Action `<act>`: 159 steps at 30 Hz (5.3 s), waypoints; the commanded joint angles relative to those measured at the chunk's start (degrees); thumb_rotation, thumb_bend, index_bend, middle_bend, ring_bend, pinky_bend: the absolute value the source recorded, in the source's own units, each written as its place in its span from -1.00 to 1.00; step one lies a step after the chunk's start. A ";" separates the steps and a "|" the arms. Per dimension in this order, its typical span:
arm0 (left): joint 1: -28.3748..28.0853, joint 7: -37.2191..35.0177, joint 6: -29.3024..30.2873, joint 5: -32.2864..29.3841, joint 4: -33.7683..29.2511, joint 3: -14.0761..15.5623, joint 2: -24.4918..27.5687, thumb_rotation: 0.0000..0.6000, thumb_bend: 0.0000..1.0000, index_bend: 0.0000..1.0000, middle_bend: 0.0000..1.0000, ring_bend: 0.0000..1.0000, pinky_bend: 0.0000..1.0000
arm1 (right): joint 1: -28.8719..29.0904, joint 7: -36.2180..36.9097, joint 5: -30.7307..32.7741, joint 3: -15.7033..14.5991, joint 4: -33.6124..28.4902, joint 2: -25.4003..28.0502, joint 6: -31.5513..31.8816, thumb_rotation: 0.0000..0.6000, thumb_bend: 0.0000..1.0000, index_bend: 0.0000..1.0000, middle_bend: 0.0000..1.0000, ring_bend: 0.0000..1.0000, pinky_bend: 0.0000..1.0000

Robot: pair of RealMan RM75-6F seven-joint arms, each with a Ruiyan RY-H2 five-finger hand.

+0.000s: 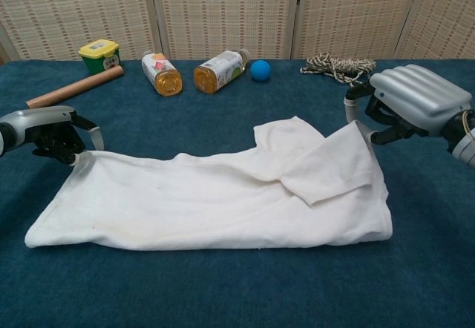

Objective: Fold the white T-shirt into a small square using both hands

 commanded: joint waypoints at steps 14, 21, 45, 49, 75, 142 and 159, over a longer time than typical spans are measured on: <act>2.15 -3.08 2.89 2.23 -3.04 -0.45 2.53 1.00 0.04 -0.22 0.84 0.70 0.92 | 3.37 2.19 2.91 0.86 9.66 -5.62 -3.82 1.00 0.38 0.91 0.94 1.00 1.00; 2.91 -4.43 4.12 3.36 -3.97 -0.46 3.33 1.00 0.03 -0.26 0.84 0.70 0.92 | 4.40 3.23 3.44 0.87 12.60 -7.29 -4.27 1.00 0.38 0.91 0.94 1.00 1.00; 3.98 -6.66 5.40 5.07 -5.13 -0.08 4.89 1.00 0.04 -0.27 0.84 0.70 0.92 | 7.46 4.41 6.51 1.93 19.70 -11.40 -8.06 1.00 0.38 0.91 0.94 1.00 1.00; 4.07 -6.67 5.50 5.05 -5.31 -0.05 5.04 1.00 0.03 -0.27 0.84 0.70 0.92 | 8.07 4.39 7.13 2.23 20.98 -12.06 -9.05 1.00 0.38 0.91 0.92 1.00 1.00; 5.13 -7.32 6.85 5.13 -6.16 -0.01 6.04 1.00 0.03 -0.31 0.84 0.70 0.92 | 9.13 -5.62 16.02 6.96 10.53 -8.53 -17.52 1.00 -0.64 -0.85 0.74 0.94 1.00; 10.17 -12.34 15.35 10.21 -14.23 1.40 14.10 1.00 0.04 -0.32 0.84 0.70 0.92 | 6.00 -14.27 7.24 -1.20 -9.64 -2.15 -11.69 1.00 0.09 0.21 0.80 0.96 1.00; 10.76 -13.40 16.20 10.77 -13.90 1.70 14.47 1.00 0.04 -0.32 0.84 0.70 0.92 | 14.39 -13.09 11.69 8.02 1.74 -8.11 -13.77 1.00 0.14 0.26 0.81 0.96 1.00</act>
